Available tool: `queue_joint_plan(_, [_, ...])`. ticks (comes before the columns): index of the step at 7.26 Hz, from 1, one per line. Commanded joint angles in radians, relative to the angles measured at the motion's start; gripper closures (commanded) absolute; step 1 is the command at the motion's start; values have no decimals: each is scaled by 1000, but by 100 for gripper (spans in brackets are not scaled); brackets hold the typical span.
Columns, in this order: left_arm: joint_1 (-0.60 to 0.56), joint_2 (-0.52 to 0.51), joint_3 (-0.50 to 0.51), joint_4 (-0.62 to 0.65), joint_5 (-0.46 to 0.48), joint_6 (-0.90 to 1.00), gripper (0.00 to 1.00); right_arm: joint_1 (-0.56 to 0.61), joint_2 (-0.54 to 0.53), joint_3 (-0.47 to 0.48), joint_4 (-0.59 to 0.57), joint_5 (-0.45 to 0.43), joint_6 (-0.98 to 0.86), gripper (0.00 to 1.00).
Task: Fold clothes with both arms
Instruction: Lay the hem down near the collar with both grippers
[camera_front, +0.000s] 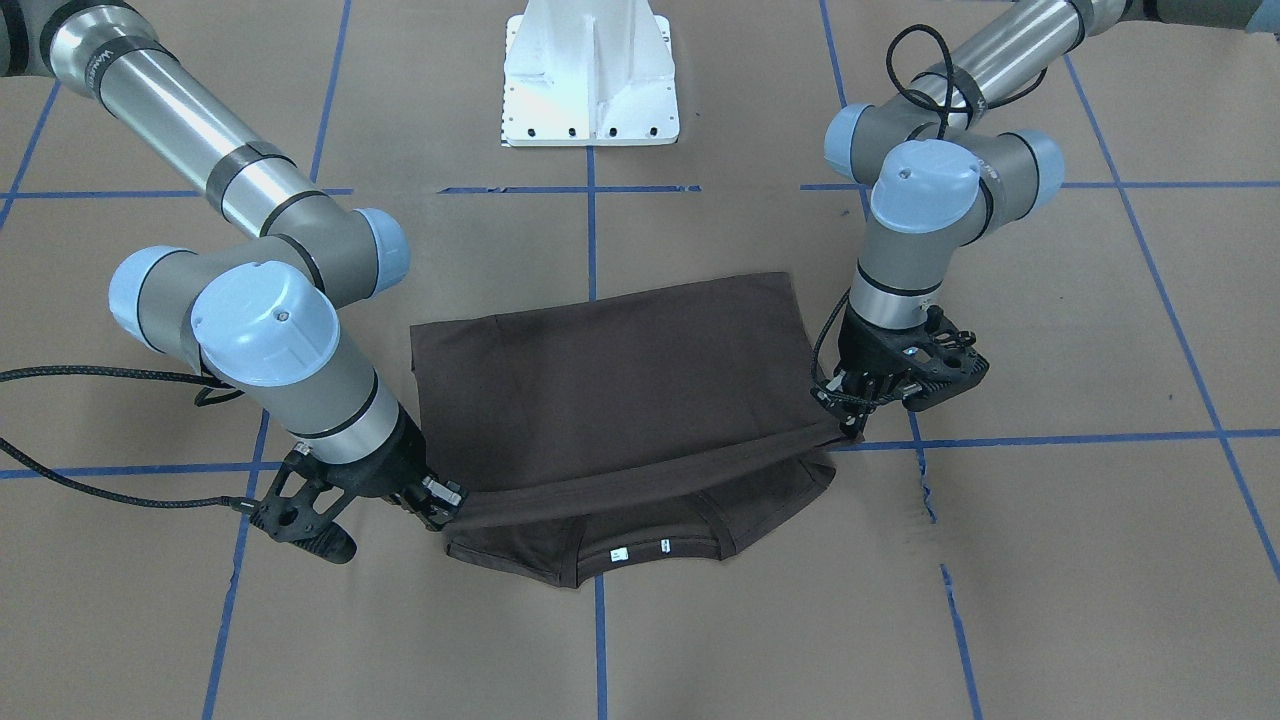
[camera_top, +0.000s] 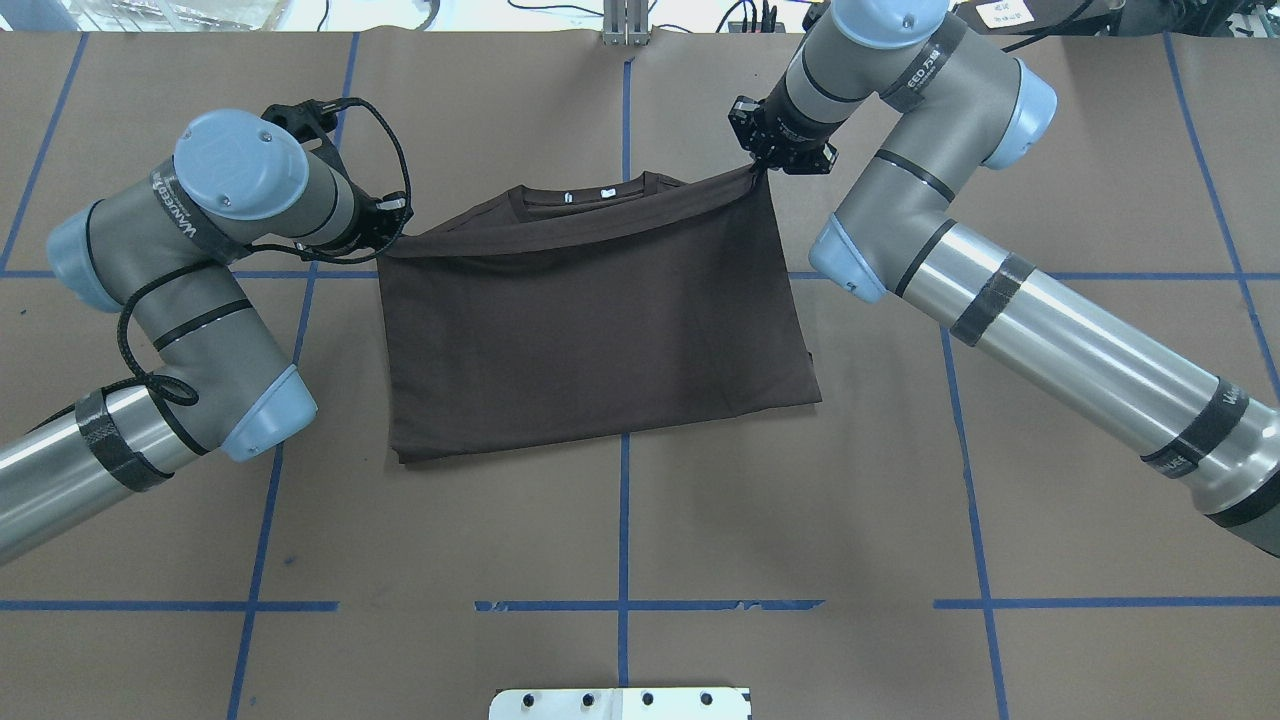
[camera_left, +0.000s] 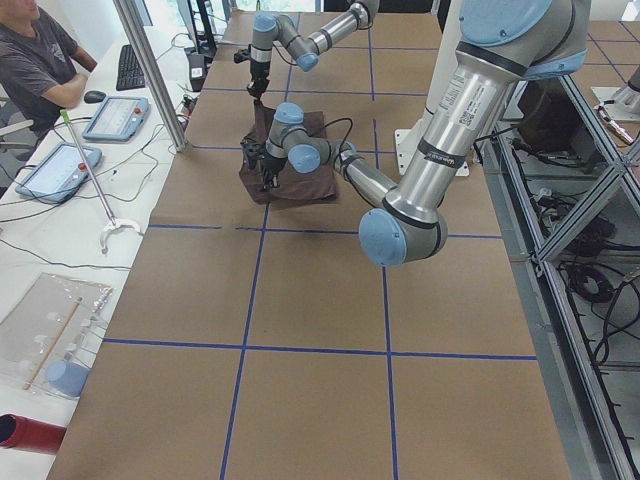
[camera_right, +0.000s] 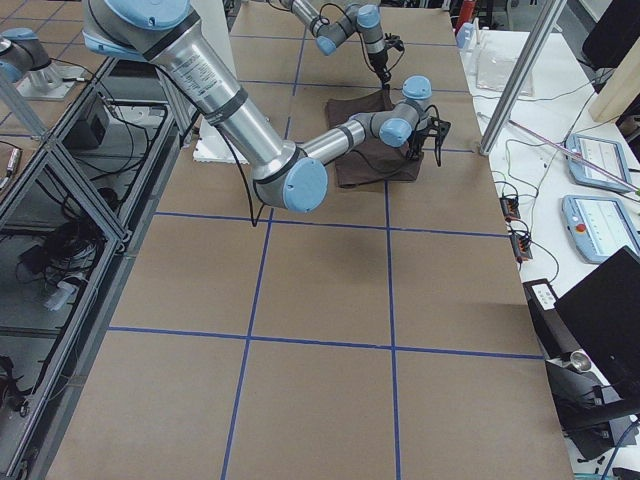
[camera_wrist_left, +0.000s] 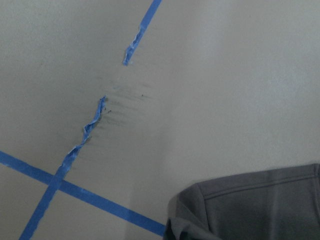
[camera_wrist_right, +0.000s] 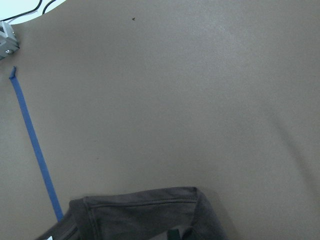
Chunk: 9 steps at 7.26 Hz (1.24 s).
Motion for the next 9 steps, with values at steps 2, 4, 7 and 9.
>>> queue_joint_plan(2, [-8,-7,2,0,-1,-2,100,16,4,-14,0,0,-2,100])
queue_joint_plan(4, [-8,-7,5,-13,-1,-2,100,14,6,-16,0,0,-3,100])
queue_joint_plan(7, [-8,-12,15,-33,-1,-3,100,10,18,-14,2,1,-3,100])
queue_joint_plan(9, [-8,-13,13,-75,-2,-6,76,8,17,-11,3,9,-8,36])
